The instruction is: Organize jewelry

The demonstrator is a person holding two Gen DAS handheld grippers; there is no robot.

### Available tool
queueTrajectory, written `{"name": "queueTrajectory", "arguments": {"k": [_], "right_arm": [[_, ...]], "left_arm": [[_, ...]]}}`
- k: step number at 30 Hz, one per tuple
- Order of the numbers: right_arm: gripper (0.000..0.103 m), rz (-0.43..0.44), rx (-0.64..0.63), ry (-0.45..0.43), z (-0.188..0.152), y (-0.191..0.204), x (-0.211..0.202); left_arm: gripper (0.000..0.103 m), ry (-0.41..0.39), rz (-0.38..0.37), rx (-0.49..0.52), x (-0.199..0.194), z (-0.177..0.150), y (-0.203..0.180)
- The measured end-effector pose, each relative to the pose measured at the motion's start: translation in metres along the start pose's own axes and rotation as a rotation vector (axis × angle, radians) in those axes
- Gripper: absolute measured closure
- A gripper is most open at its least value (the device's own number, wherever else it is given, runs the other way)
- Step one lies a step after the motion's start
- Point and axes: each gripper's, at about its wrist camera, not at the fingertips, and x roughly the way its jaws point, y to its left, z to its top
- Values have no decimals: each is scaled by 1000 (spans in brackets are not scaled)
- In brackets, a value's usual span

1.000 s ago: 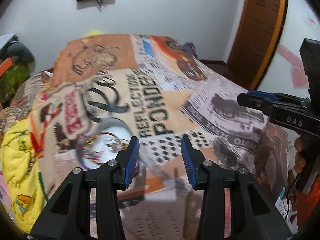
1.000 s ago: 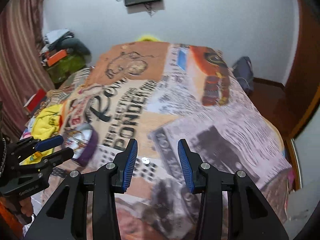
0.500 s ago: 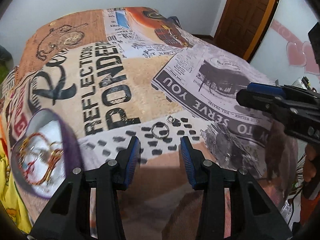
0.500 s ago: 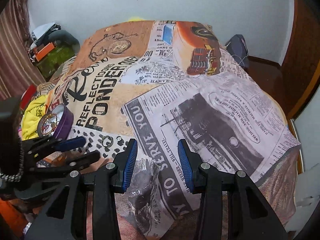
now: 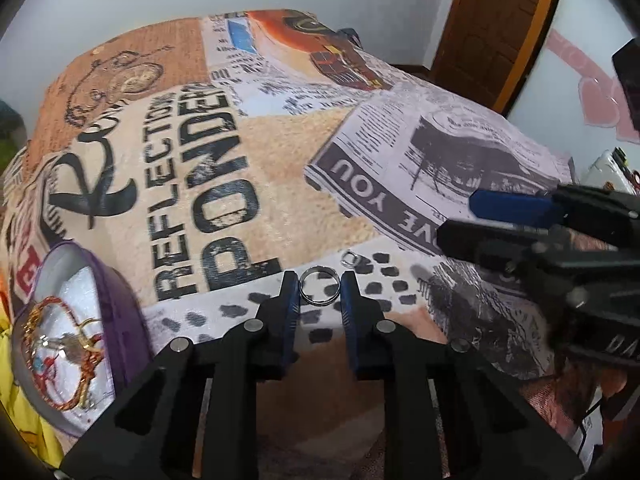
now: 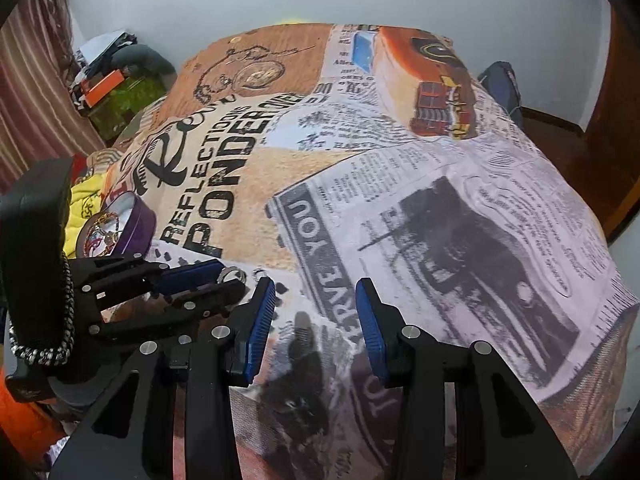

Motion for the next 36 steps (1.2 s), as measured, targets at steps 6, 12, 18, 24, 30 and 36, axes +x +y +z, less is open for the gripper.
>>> {"name": "queueTrajectory", "arguments": {"k": [6,12,18,24,30,36], "right_arm": [[65,30,-62,44,3,19,23],[77,0,-102,85,4,31,48],[94,-34,-136,61,3,36,49],[95,-21,-130,59,1,39,42],[95,-20,-101,-19,9,39,4],[95,-19,-96,-116,26,48,-35]], "left_arm": [[83,-96,24,-40,-39,-2,15],[83,-171,58,-48,-72,-2,30],[83,-177,72,-80,-77,-6,43],[83,-188,71,-111,-86,-13,49],[83,-223,85,-125,-107,-17,55],[83,-278,97,-149,-135,-18,67]]}}
